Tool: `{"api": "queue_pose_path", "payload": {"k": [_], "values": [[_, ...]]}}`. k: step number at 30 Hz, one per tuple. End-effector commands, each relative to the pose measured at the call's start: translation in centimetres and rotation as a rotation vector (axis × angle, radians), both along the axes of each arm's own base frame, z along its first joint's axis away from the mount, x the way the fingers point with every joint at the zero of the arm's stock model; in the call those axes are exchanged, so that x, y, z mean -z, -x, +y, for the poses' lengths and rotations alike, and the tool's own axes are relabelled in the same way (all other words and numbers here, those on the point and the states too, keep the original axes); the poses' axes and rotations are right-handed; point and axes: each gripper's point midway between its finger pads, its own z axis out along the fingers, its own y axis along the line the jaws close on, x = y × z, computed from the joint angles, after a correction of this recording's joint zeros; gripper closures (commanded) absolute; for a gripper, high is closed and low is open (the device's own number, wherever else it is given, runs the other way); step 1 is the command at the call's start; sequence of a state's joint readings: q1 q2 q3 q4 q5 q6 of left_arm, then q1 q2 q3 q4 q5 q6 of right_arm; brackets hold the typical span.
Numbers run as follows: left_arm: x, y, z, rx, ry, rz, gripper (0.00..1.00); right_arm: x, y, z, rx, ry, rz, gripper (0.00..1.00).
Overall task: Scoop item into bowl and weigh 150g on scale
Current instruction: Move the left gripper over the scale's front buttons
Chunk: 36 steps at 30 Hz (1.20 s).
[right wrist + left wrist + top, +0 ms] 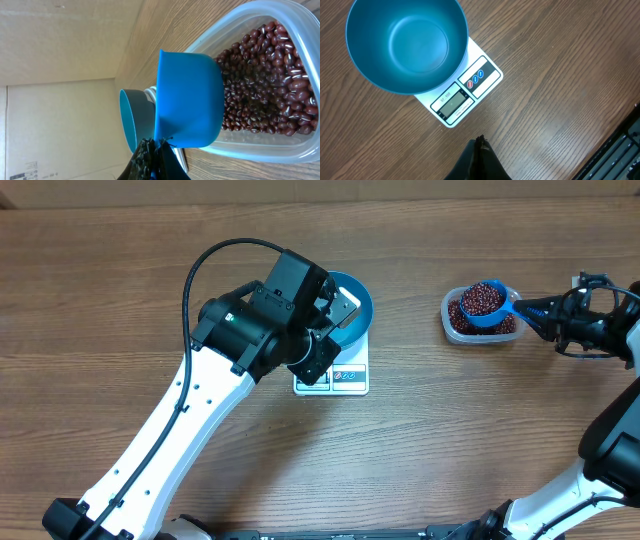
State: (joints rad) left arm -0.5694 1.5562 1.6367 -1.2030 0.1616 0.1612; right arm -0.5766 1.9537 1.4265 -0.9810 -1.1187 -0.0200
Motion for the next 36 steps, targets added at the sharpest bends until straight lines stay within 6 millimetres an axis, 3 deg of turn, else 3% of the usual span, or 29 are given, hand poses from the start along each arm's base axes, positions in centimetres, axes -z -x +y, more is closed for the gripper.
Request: {"api": "queue_pose_path", "payload": {"k": [1,4,25,29,36], "values": [[-0.3,-0.1,-0.5,0.031,0.011,-0.007,0.96,-0.6,0.3,-0.5,0.008,-0.03,-0.03,0.96],[-0.3,-0.1,-0.5,0.031,0.012,-0.008,0.96,-0.6,0.6,-1.2,0.025,-0.025,-0.03,0.96],[-0.5,-0.3,-0.8,0.034,0.026,-0.018,0.96,-0.6,0.8,-1.6,0.027,-0.019,-0.037,0.96],[-0.5,-0.2,-1.0,0.041,0.035,-0.012,0.96,-1.1,0.5,-1.7,0.03,-0.036,-0.071,0.96],[-0.8,-0.1,-1.6,0.058,0.065,-0.01,0.96,-4.1,0.3,-1.3,0.021,-0.176,-0.184,0.96]]}}
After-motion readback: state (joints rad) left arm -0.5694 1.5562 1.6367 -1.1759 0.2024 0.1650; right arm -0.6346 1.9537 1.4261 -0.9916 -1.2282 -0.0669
